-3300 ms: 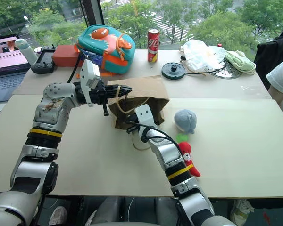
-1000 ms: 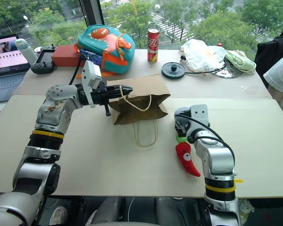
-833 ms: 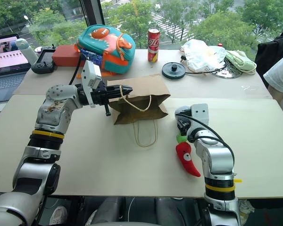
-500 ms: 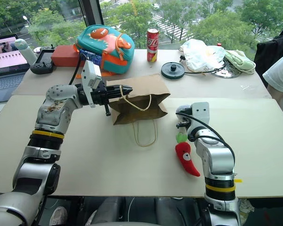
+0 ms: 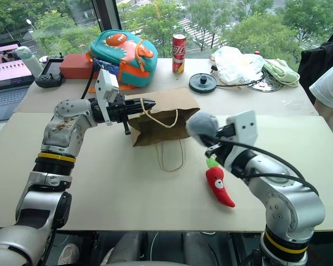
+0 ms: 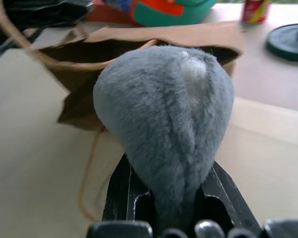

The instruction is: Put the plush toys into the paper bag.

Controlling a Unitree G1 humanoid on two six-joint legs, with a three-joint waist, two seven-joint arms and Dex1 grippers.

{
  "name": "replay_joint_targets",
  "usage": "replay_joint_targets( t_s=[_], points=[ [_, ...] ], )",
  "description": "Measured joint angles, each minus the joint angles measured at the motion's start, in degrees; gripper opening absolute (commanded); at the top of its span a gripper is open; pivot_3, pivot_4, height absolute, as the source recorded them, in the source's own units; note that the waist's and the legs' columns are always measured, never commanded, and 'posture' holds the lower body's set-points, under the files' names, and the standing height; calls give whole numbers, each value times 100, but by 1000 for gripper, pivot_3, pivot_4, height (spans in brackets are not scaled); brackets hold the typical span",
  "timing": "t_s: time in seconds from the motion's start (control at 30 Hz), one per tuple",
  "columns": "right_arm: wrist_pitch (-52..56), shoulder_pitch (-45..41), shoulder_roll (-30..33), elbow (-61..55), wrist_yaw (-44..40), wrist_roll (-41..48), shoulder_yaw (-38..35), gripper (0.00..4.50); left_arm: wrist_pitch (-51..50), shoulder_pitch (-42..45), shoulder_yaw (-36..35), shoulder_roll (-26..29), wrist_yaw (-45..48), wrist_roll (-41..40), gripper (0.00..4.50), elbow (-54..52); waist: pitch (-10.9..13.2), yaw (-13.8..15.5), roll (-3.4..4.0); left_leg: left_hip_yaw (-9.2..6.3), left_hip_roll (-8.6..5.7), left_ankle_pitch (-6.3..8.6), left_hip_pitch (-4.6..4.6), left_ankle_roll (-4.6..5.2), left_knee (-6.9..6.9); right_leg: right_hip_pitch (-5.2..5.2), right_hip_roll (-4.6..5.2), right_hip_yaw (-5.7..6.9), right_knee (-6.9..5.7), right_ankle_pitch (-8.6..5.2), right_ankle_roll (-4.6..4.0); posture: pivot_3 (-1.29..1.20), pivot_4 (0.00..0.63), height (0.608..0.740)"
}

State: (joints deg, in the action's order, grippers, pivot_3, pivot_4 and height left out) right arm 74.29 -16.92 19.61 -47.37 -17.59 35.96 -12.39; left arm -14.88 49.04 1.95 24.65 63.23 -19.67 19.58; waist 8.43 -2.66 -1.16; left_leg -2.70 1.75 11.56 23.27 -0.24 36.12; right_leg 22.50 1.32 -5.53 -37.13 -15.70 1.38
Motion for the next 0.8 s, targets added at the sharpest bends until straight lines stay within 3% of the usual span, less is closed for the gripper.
replay_joint_targets(
  t_s=[0.13, 0.27, 0.5, 0.63, 0.8],
  points=[
    [-10, -331, -300, 338, 469, -274, 840, 715, -293, 67, -101, -33, -81, -113, 0, -25, 0, -5, 0, 1, -1, 0, 1, 0, 1, 2, 0, -1, 1, 0, 0, 0, 150, 739],
    [-394, -934, -513, 1404, 1009, -1056, 1737, 715, -388, 74, -108, -46, -80, -135, 0, -101, 0, 4, 0, 2, -1, -1, 3, -2, 0, 7, 1, -1, 1, 1, -2, 0, 150, 739],
    [-1260, -1859, -1207, 3182, 1406, -1914, 2300, 715, -430, 52, -103, -99, -79, -182, 0, -184, 0, 5, 1, 2, -1, -1, 19, -2, -5, 29, 3, 0, -5, 3, -5, 0, 150, 739],
    [-1667, -2469, -1704, 4100, 1577, -2163, 2194, 715, -436, 48, -92, -118, -73, -195, 0, -218, -1, 3, 2, 3, 0, -4, 38, -6, -6, 59, 3, 1, -20, 5, -9, 0, 150, 739],
    [-1880, -2575, -1981, 4334, 1659, -2227, 1977, 2166, -436, 48, -92, -118, -71, -195, 0, -224, -1, 12, 3, -2, -3, -4, 47, -6, -13, 66, 8, 7, -57, 6, -10, 0, 150, 739]
  ],
)
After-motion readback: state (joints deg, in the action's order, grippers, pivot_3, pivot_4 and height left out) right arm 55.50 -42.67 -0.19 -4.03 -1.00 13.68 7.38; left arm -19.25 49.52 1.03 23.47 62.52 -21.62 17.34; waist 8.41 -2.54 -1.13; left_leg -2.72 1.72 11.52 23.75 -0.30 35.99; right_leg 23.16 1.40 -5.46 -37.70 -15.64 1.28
